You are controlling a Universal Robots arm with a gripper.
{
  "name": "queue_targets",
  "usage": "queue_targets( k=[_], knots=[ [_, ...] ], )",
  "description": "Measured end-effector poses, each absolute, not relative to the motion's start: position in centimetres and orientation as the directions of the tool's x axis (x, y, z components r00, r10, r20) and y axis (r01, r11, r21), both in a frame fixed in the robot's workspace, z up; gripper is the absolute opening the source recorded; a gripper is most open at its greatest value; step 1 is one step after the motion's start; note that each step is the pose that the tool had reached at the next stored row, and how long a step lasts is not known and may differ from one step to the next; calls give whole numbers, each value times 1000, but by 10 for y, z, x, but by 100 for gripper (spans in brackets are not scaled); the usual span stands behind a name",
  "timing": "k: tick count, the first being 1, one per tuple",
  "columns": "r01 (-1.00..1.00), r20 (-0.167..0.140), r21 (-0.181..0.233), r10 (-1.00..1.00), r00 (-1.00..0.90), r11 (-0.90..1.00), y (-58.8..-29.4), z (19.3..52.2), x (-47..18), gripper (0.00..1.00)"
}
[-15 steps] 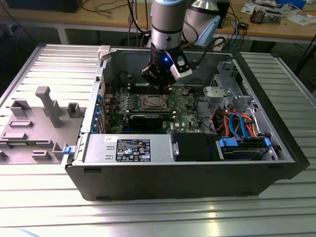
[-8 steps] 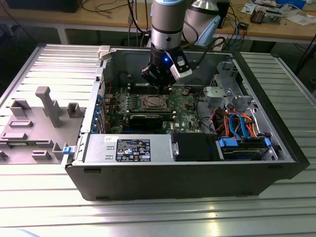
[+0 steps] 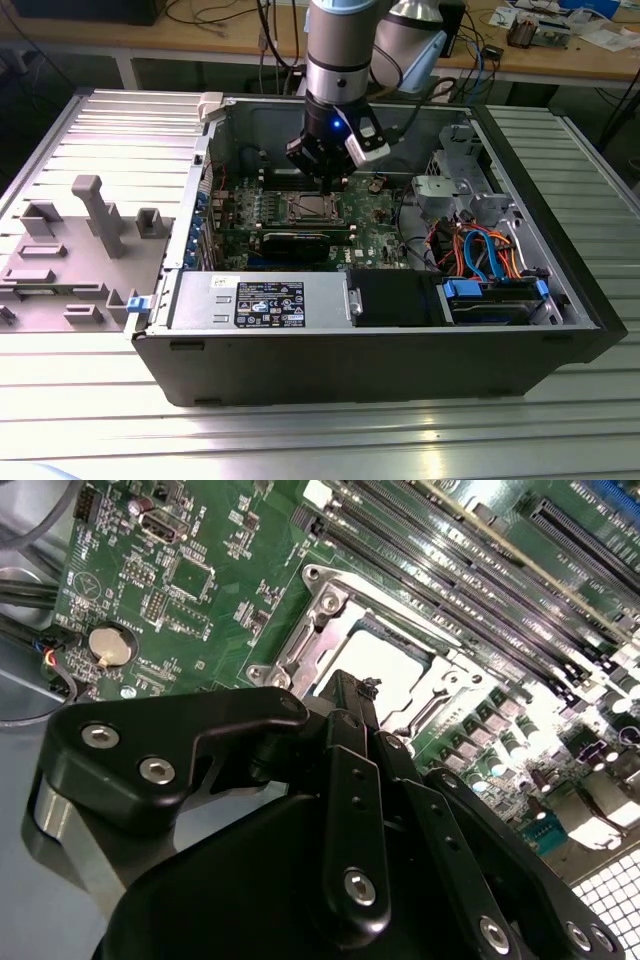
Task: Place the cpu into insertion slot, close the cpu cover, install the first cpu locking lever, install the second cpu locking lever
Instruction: 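Install the second cpu locking lever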
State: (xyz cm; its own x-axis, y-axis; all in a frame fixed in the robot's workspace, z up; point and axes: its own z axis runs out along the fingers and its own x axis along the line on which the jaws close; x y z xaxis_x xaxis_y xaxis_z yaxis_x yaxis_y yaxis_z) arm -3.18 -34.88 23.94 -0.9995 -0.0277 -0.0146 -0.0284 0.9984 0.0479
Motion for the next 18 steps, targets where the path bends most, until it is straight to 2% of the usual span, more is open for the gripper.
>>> queue_targets(
  k=[18],
  knots=[
    [-28,-14,41,-28,-1000,999,-357,239,-32,11]
  ],
)
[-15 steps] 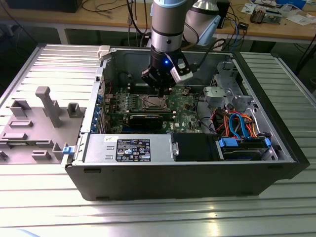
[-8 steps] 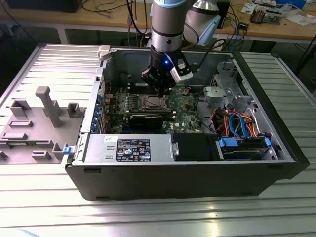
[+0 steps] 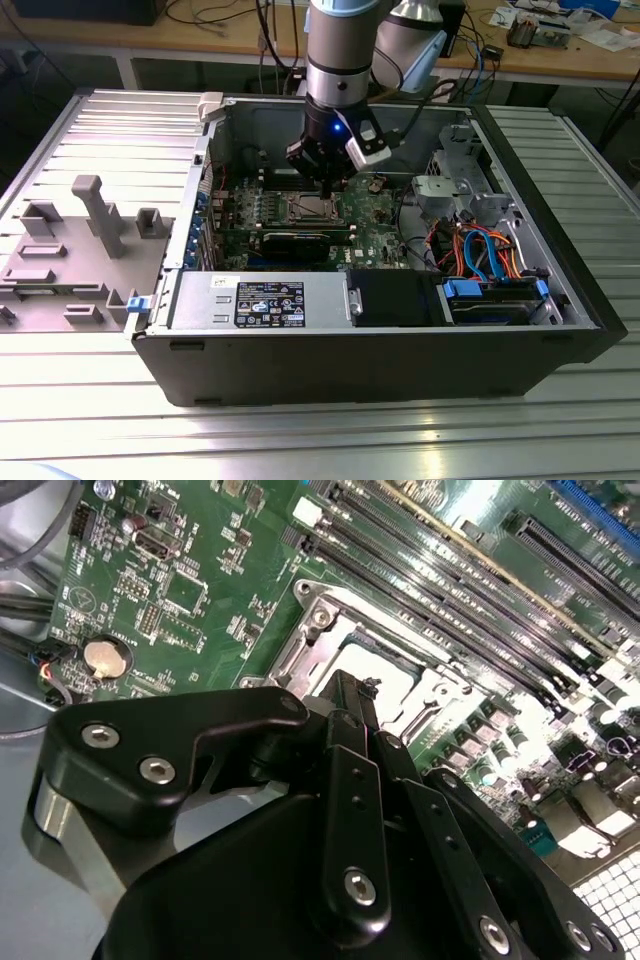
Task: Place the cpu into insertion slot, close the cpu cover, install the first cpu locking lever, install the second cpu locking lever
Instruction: 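Install the second cpu locking lever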
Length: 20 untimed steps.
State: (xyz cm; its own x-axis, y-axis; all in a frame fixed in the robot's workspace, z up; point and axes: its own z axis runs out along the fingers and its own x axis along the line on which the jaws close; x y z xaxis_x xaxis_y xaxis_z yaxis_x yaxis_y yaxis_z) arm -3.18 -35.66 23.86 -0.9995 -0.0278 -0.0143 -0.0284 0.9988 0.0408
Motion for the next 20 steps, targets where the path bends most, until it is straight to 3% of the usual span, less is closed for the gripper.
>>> queue_targets(
  k=[15,20],
  knots=[
    [-29,-13,35,-29,-999,999,-363,250,-32,11],
    [-29,-12,36,-29,-1000,999,-377,250,-32,11]
  ],
)
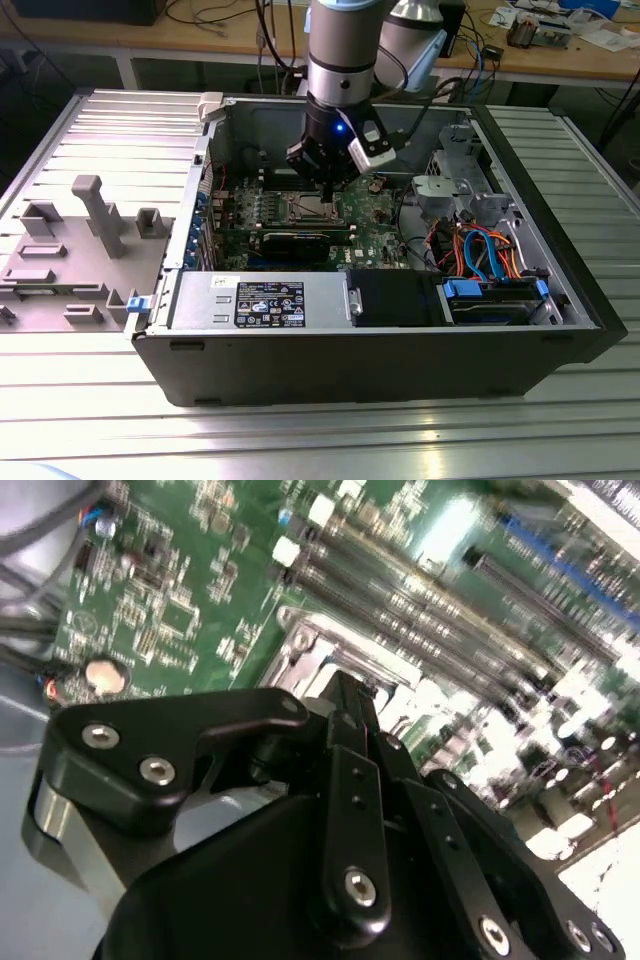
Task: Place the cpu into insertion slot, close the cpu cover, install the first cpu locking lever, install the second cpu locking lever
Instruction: 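Install the second cpu locking lever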
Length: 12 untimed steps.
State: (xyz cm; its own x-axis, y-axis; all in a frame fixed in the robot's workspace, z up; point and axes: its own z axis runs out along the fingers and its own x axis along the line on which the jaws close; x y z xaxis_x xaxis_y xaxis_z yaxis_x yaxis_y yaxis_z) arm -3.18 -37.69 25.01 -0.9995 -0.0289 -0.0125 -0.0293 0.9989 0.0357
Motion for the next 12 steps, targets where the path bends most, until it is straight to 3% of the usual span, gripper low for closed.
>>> queue_targets(
  k=[4,12],
  knots=[
    [-29,-7,38,-29,-1000,999,-382,247,-39,11],
    [-29,0,86,-29,-1000,996,-396,245,-52,11]
  ],
)
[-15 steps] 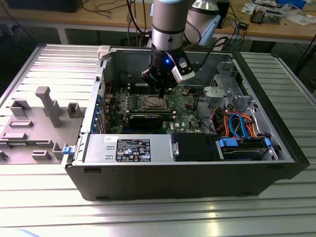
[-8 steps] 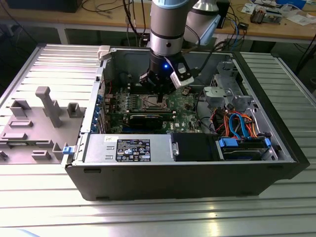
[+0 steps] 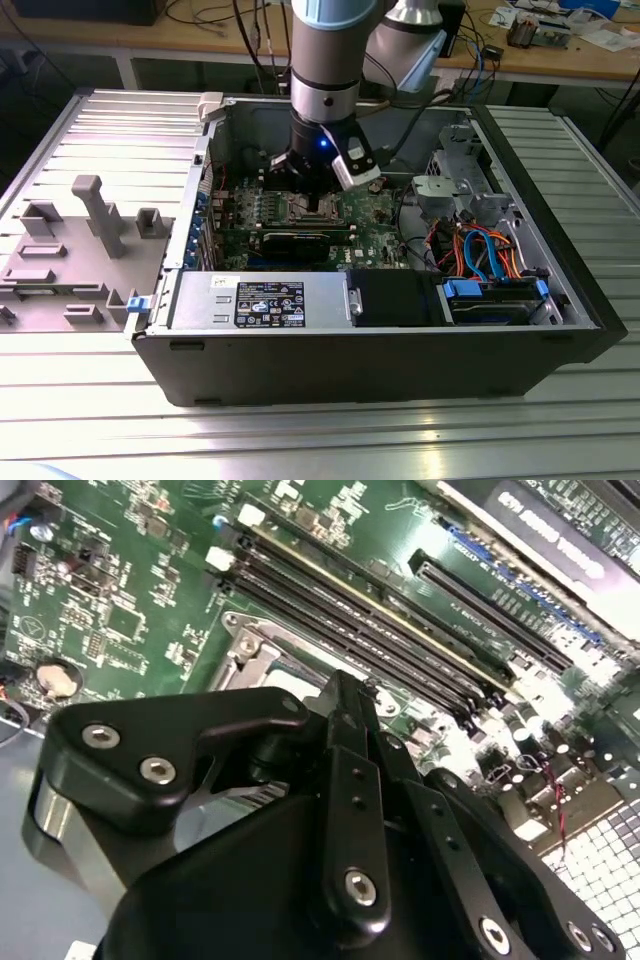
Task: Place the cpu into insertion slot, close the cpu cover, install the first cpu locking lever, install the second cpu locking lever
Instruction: 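Install the second cpu locking lever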
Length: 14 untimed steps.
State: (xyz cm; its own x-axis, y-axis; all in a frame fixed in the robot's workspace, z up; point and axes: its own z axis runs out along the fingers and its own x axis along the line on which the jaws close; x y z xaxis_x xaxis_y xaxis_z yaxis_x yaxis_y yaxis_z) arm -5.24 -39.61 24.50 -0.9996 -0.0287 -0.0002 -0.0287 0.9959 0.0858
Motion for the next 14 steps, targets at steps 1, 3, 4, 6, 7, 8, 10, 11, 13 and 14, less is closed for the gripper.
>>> queue_targets(
  k=[1,3,4,6,7,8,10,11,13,14],
  knots=[
    [-29,0,88,-29,-1000,996,-397,244,-54,11],
    [-29,1,92,-29,-1000,995,-398,243,-59,11],
    [-29,1,93,-29,-1000,995,-399,242,-61,11],
    [-28,1,98,-29,-1000,995,-400,241,-65,11],
    [-29,1,101,-29,-1000,994,-400,241,-67,11],
    [-29,1,104,-29,-1000,994,-400,240,-68,11],
    [-29,1,120,-29,-1000,992,-403,239,-69,11],
    [-29,1,126,-29,-1000,992,-404,239,-69,11],
    [-28,1,137,-29,-1000,990,-408,238,-69,11],
    [-28,1,138,-29,-1000,990,-409,236,-70,11]
  ],
)
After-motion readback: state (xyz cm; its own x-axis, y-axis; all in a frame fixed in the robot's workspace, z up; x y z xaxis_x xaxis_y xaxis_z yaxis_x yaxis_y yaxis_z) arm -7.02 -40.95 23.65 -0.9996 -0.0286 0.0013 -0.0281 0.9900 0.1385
